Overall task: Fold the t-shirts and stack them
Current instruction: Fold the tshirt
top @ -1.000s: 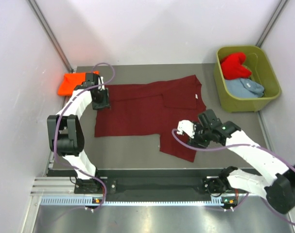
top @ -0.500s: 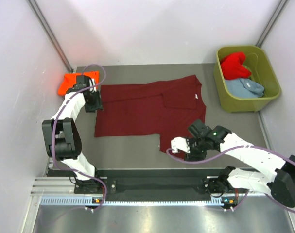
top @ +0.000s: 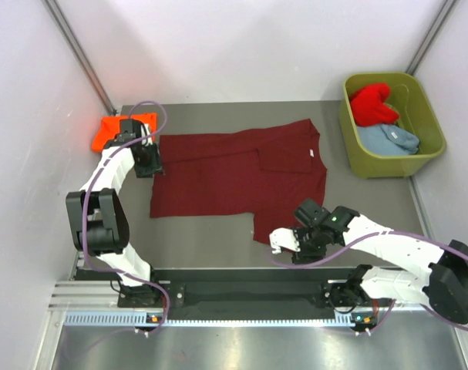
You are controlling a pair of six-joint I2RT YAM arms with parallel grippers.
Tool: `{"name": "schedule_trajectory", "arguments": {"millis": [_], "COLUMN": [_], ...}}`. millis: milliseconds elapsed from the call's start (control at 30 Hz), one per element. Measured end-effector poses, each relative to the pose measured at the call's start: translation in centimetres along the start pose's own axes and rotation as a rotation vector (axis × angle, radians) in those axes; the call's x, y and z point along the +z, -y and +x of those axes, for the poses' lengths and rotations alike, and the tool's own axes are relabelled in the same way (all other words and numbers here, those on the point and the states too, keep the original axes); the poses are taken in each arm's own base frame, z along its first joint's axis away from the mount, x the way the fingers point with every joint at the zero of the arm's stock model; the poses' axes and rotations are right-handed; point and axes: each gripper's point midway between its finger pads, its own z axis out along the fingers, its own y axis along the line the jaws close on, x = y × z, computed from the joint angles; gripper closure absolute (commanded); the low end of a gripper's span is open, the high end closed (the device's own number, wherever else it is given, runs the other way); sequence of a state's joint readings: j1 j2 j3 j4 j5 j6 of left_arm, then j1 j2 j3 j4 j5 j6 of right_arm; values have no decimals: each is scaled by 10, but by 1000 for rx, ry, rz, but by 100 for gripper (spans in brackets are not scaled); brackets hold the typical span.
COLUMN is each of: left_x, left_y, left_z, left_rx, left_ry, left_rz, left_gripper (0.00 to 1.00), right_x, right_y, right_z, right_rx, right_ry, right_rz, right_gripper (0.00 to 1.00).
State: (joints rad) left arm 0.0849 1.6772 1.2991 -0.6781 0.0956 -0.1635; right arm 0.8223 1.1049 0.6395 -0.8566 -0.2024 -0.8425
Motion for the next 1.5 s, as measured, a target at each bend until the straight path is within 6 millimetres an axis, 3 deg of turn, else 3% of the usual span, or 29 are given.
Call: {"name": "schedule_trajectory", "arguments": {"millis": [367,600,867,933,1133,1500], "left_x": [14,13,13,13,12,11], "left_y": [-3,-9,-16,-18,-30,-57], "left_z": [7,4,5,6,11,83], "left_rx": [-19,-38,-60,-71,-134,-279], "left_ry": [-51,-58,-70,-75,-91,-249], "left_rz": [7,1,-3,-3,-6,-49], "left_gripper": [53,53,53,53,53,51], "right_x": [14,23,31,31,30,11], "right_y": [1,4,10,13,18,40], "right_z": [-4,-3,1,1,1,-13], "right_rx": [-24,-37,-69,-75,-82,-90], "right_ry": [-17,-43,-62,-62,-69,-64], "right_rz": [-31,-45,-15,-6,20,98], "right_gripper": [45,50,72,84,97,97]}}
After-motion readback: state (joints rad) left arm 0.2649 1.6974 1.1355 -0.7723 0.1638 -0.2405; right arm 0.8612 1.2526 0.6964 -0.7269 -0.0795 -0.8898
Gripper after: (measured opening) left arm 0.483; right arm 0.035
